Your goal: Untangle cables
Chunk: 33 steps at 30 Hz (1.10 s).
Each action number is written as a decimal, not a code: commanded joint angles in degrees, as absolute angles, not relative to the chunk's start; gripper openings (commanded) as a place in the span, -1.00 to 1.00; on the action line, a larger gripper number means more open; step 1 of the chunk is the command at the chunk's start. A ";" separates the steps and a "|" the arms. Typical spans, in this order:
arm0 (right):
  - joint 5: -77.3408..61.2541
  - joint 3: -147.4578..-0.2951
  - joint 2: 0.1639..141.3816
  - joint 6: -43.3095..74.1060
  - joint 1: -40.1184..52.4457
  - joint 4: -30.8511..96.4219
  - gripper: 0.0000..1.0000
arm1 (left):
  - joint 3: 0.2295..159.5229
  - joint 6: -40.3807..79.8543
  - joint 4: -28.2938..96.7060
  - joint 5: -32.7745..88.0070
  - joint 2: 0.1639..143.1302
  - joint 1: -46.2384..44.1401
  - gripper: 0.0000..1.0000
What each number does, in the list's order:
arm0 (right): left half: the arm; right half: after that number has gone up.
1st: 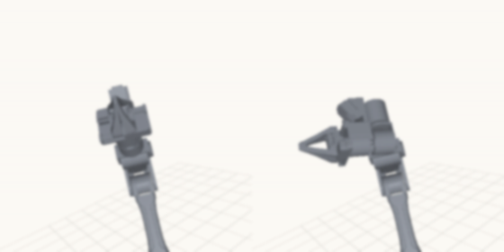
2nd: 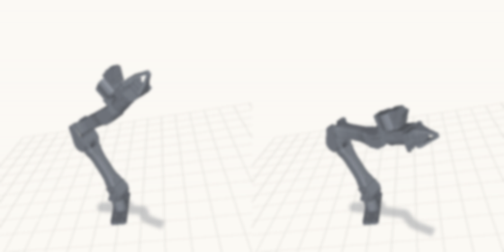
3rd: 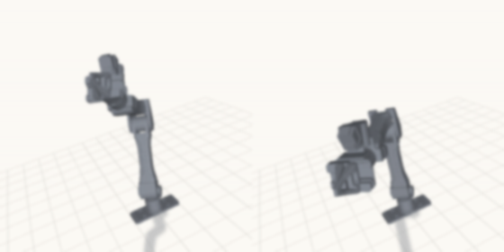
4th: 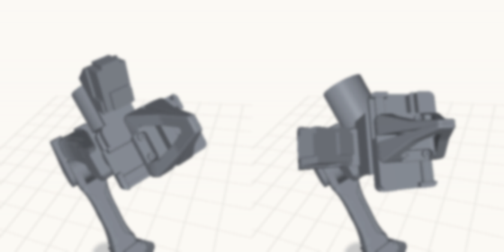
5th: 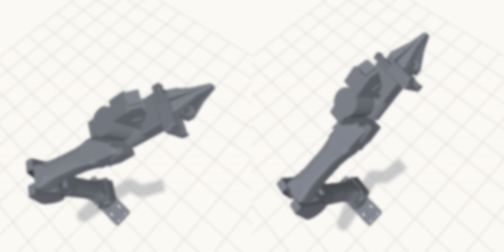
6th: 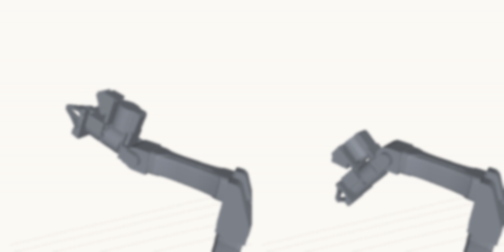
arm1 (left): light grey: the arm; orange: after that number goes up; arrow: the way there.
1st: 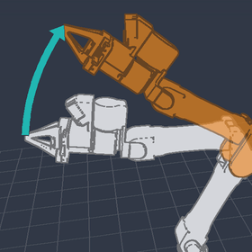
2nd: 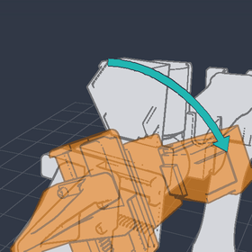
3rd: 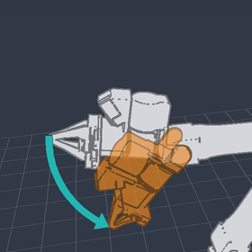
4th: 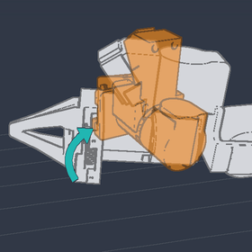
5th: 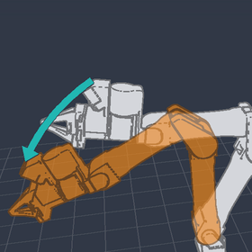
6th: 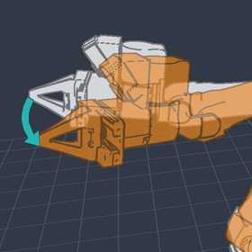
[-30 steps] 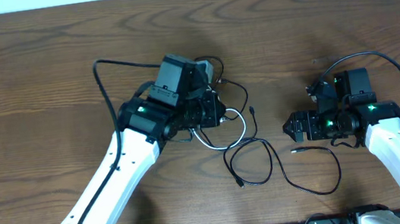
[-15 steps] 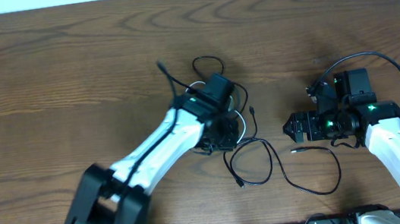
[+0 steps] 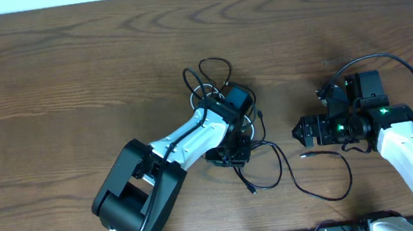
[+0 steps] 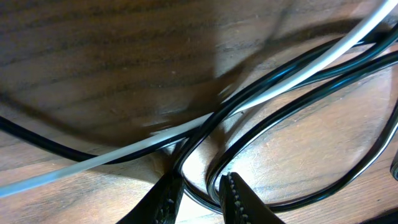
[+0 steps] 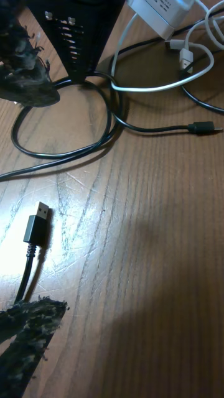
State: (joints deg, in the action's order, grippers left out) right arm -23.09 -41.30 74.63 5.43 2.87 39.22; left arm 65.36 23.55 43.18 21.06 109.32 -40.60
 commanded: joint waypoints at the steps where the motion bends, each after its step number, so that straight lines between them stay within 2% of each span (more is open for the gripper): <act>1: -23.00 -41.45 74.74 5.72 3.09 39.42 0.89 | 64.60 23.64 42.96 19.75 112.42 -40.84 -0.46; 14: -22.59 -41.45 74.74 5.69 3.09 39.66 0.90 | 66.35 22.11 45.15 16.84 109.38 -37.65 -0.47; 33: -22.59 -41.45 74.74 5.72 3.09 39.64 0.90 | 65.39 22.35 44.42 9.58 109.30 -37.85 -0.47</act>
State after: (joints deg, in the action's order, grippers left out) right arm -22.83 -41.30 74.63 5.45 2.87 39.59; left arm 66.02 22.63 44.93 13.69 109.03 -37.98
